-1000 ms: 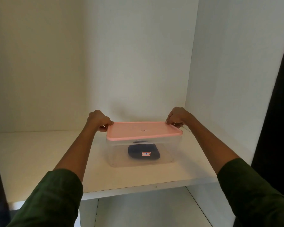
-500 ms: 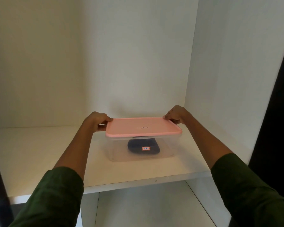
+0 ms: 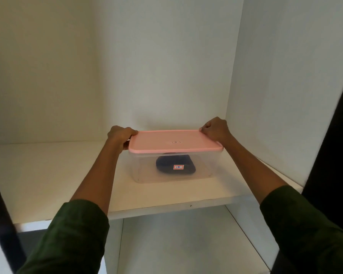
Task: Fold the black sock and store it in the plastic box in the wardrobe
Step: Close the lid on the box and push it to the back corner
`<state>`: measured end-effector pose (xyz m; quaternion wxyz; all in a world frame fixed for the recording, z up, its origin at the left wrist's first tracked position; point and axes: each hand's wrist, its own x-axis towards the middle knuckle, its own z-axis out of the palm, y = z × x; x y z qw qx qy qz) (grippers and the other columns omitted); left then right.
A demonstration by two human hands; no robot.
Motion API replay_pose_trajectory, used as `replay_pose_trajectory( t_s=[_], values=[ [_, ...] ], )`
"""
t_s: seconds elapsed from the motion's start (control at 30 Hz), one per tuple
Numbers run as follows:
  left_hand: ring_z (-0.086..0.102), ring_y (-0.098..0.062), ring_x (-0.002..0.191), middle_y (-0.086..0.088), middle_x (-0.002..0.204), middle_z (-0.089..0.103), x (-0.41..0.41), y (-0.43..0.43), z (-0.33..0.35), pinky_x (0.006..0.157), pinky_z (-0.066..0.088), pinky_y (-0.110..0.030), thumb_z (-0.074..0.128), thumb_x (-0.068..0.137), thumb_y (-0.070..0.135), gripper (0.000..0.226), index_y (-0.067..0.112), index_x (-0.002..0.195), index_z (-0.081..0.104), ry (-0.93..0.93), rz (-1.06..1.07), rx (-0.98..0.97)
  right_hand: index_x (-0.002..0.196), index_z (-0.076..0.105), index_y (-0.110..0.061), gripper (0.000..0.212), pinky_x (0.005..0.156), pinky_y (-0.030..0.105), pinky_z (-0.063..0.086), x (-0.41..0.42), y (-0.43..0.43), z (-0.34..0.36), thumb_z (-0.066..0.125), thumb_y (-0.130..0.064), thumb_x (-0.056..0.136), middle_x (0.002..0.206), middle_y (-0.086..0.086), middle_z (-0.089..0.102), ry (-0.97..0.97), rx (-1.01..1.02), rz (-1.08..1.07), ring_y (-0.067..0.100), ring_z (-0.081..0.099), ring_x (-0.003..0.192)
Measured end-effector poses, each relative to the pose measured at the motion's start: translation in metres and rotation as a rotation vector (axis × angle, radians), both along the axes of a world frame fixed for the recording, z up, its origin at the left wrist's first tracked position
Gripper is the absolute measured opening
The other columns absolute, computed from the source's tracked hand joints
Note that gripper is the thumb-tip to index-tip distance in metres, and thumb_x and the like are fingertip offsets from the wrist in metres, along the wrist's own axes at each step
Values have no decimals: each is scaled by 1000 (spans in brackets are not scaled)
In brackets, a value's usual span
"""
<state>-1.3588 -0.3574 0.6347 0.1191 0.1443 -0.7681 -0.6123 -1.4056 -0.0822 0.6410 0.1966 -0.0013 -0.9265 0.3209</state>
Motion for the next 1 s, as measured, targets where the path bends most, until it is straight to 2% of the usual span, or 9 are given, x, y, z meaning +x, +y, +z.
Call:
replay_pose_trajectory(
  t_s=[0.13,0.2,0.3,0.4,0.5,0.57,0.67,0.8,1.0],
  values=[
    [66,-34,88,-19,110,67,9,4,2,69,54,-37,63,87,31,39,-5,101,61,26,67,-211,107,71,2,39,65,21,41,11,0,6,58,-32,92,104,16,72,-62,62,0,30,65,96],
    [66,-32,80,-18,103,70,17,1,2,81,57,-40,56,87,48,53,-2,101,65,38,119,-340,109,67,6,51,60,23,43,21,5,10,50,-40,94,93,16,67,-144,30,-2,29,62,82],
    [66,-27,68,-9,85,69,36,-4,2,87,55,-39,40,83,69,66,6,85,64,-50,88,-542,113,59,4,57,46,25,44,40,9,16,43,-47,95,97,17,60,-249,19,-9,27,59,74],
    [60,-23,63,-8,73,65,57,0,0,83,53,-37,34,81,75,69,10,75,57,-150,-59,-576,105,52,-3,55,46,25,46,59,6,13,33,-53,96,90,15,55,-298,61,4,23,56,57],
    [59,-22,62,-9,72,62,66,4,-7,70,52,-33,38,83,70,68,6,92,60,-145,-107,-576,96,48,-5,52,47,23,43,68,1,6,28,-53,97,73,9,46,-315,88,0,20,48,52],
    [55,-21,58,-9,70,59,69,5,-11,56,47,-27,39,88,63,64,3,98,59,-118,-131,-498,89,45,-6,48,44,22,35,68,1,1,28,-50,98,68,7,38,-339,29,11,17,38,49],
    [47,-20,52,-9,66,52,70,5,-15,51,40,-24,39,91,57,56,5,94,57,-86,-175,-357,76,39,-12,39,45,22,27,66,3,-3,31,-42,99,68,5,30,-382,-113,27,14,29,51],
    [39,-17,48,-6,60,43,70,4,-18,46,33,-23,41,91,57,48,12,77,51,-64,-220,-220,87,40,-8,30,43,22,28,65,3,-5,29,-33,100,70,6,30,-360,-133,-2,15,30,51],
    [44,-17,54,-5,69,49,72,13,-27,48,40,-26,38,92,55,43,13,85,45,54,-97,-271,94,44,-8,29,43,22,31,62,3,-7,28,-31,100,70,6,34,-344,-132,-16,16,35,53]
  ],
)
